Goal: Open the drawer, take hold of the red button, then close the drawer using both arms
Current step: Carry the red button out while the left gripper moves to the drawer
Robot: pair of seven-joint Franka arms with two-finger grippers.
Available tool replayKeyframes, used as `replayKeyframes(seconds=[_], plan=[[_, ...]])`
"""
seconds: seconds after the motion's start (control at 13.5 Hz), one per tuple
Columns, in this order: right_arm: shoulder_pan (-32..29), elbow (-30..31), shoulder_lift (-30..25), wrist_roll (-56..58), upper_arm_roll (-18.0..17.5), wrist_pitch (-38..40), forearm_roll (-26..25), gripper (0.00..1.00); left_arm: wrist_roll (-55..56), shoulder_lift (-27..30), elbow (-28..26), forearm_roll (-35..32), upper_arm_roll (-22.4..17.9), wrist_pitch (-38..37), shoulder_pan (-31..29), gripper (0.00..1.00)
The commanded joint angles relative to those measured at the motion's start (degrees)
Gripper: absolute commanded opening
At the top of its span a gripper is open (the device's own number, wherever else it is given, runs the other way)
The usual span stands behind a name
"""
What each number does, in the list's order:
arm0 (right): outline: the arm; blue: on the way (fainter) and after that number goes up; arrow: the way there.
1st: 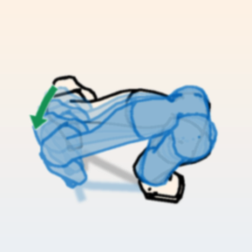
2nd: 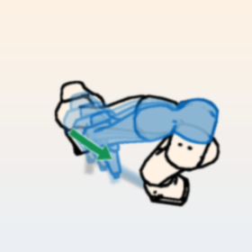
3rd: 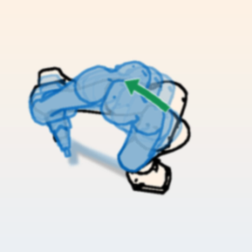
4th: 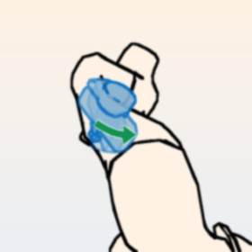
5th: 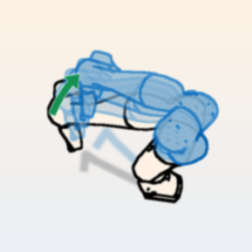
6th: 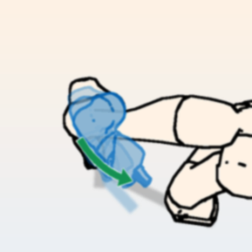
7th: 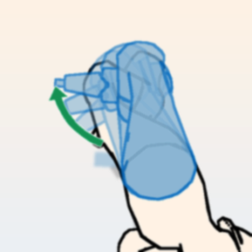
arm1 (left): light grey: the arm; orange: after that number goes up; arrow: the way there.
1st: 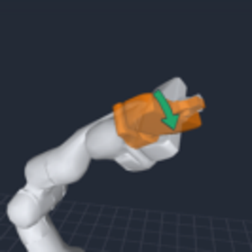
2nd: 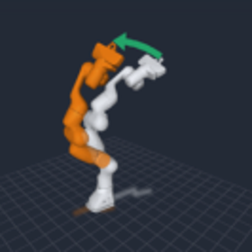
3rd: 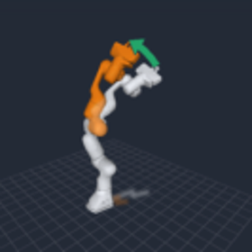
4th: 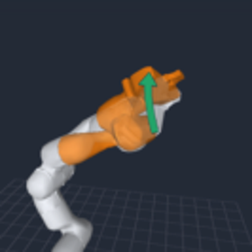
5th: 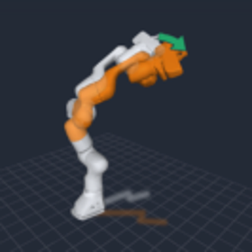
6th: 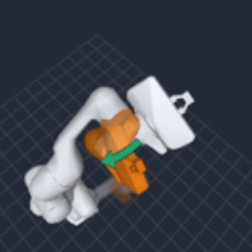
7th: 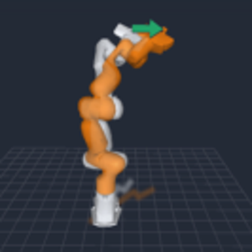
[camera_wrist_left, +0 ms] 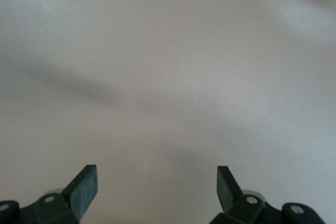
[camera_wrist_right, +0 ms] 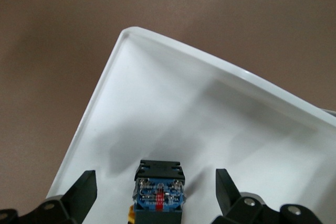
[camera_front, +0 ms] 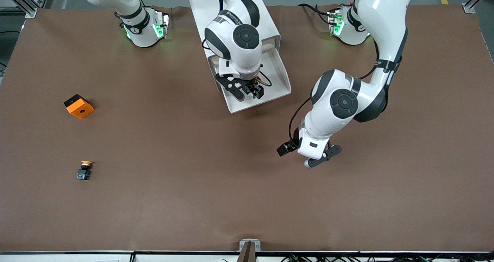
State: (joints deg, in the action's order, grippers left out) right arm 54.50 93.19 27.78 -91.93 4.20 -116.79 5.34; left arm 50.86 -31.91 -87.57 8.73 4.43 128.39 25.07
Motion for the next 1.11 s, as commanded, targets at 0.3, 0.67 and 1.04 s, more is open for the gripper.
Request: replayKeyframes(seconds=[0.3, 0.67, 1.04], plan=[[1.39, -1.35, 0.87, -0.96, 0.54, 0.33, -0.07, 0.0, 1.09, 3.26, -3.48, -3.99, -0.12, 0.2, -0.19, 1.0], [0.08, -3.62, 0.61, -0.35, 0.63, 1.04, 0.11, 0.0, 1.09, 3.87, -4.27, -3.99, -0.3, -1.2, -0.46, 1.0], [-10.27, -16.44, -0.35, 15.59, 0.63, 16.65, 3.27, 0.0, 1.09, 3.96, -4.18, -4.25, -0.47, -3.76, -0.19, 1.0]])
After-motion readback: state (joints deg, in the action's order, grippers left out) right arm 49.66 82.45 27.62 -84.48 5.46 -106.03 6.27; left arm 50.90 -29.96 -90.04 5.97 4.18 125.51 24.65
